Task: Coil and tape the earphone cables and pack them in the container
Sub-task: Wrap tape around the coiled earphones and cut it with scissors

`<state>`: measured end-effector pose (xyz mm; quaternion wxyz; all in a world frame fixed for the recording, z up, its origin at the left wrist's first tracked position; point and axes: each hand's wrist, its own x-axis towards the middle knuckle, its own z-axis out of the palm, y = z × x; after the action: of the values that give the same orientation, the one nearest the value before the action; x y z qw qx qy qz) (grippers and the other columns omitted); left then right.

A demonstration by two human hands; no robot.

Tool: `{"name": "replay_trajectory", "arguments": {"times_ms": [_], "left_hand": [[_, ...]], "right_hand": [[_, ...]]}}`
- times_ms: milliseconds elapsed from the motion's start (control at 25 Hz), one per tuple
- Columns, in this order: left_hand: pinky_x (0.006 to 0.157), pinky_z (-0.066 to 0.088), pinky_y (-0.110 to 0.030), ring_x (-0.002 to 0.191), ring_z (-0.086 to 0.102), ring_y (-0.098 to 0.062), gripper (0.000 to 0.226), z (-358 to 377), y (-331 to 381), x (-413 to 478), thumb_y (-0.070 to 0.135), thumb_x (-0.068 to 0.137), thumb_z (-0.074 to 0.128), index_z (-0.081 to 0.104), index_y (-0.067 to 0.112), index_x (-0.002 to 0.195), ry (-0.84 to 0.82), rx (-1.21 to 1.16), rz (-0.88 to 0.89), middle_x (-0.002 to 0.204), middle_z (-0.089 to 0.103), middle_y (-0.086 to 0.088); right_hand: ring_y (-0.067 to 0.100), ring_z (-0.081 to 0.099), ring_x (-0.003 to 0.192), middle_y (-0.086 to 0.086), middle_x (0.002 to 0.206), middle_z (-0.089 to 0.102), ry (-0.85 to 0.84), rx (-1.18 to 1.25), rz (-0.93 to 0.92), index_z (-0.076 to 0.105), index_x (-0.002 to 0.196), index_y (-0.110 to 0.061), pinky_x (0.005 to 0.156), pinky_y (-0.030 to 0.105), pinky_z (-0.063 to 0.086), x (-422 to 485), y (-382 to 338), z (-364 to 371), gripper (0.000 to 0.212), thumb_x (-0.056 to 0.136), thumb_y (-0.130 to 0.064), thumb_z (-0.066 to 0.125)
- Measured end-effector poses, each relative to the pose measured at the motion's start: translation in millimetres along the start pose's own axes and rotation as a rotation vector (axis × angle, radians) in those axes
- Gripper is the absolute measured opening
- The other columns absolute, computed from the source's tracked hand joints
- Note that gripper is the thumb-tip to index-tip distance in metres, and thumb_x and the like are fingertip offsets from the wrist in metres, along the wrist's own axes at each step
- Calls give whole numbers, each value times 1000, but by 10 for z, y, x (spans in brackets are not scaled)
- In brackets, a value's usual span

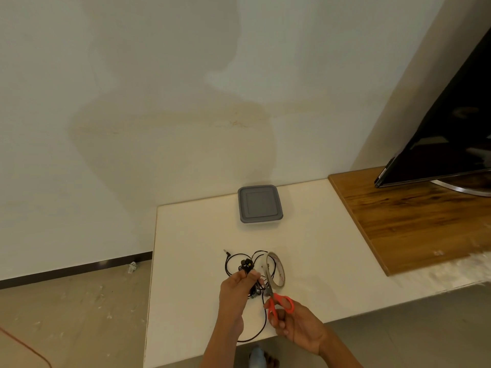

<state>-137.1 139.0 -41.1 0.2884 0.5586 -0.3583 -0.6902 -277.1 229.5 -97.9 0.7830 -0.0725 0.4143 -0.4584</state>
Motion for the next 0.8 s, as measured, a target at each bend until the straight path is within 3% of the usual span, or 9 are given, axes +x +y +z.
{"name": "replay_trajectory", "arguments": {"times_ms": [160, 560, 800], "left_hand": [[92, 49, -36, 93, 68, -25, 14, -41, -51, 9, 17, 86, 67, 73, 5, 90, -44, 7, -18, 87, 75, -12], [84, 48, -27, 85, 71, -15, 14, -43, 17, -40, 13, 90, 62, 72, 4, 87, -113, -9, 63, 87, 76, -10], [96, 48, -39, 89, 68, -24, 16, -25, -5, -34, 15, 89, 62, 72, 2, 87, -127, -15, 70, 85, 74, -13]], "right_hand": [[13, 48, 53, 14, 70, 57, -13, 15, -29, 63, 102, 4, 47, 21, 42, -5, 49, -11, 68, 55, -38, 88], [12, 48, 55, 13, 71, 59, -59, -54, -30, 61, 104, 4, 51, 22, 42, -51, 4, -38, 66, 61, -39, 85], [13, 48, 58, 13, 72, 60, -142, -17, -19, 66, 102, 2, 53, 22, 43, -77, 17, -62, 51, 71, -36, 79]]}}
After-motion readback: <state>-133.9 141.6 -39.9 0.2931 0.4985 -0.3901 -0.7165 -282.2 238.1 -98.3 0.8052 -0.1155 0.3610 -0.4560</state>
